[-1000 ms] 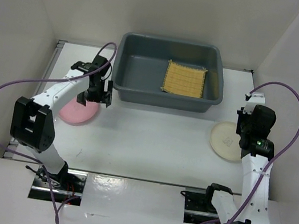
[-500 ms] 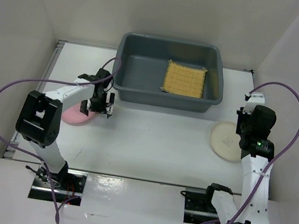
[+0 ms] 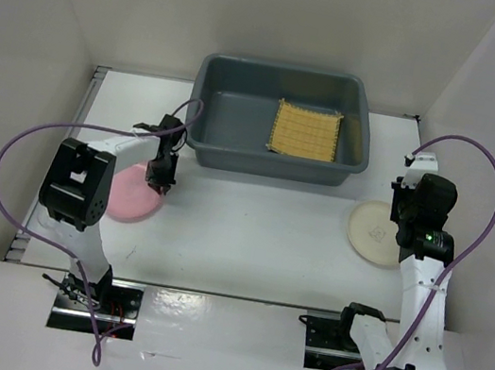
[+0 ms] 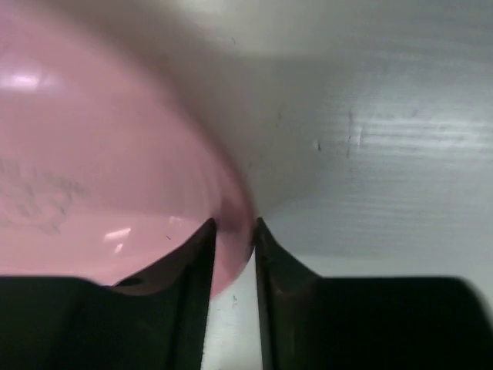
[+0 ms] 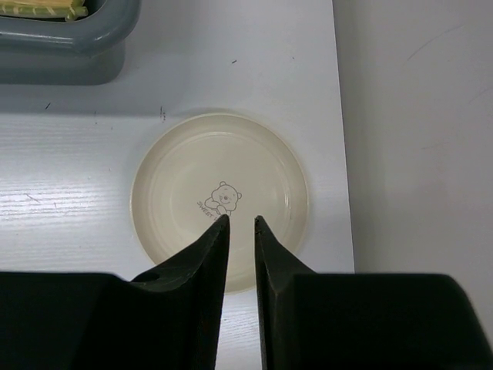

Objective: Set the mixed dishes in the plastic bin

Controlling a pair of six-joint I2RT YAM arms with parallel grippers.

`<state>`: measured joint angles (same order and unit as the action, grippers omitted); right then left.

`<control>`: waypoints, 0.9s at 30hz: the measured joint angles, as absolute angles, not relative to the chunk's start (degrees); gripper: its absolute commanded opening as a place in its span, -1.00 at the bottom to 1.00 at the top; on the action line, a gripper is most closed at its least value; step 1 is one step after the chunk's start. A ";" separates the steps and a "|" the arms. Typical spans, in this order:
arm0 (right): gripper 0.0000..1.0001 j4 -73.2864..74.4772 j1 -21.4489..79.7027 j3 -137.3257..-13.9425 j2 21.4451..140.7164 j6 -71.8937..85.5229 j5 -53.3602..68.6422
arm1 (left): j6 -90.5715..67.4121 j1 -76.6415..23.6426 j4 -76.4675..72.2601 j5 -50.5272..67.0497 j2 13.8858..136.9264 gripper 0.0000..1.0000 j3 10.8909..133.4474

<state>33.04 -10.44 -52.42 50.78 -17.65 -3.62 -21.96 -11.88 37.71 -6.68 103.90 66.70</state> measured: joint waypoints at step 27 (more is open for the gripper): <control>-0.48 33.10 -10.44 -52.42 50.70 -17.85 -2.74 | -22.74 -20.05 60.99 6.66 124.27 -1.00 162.36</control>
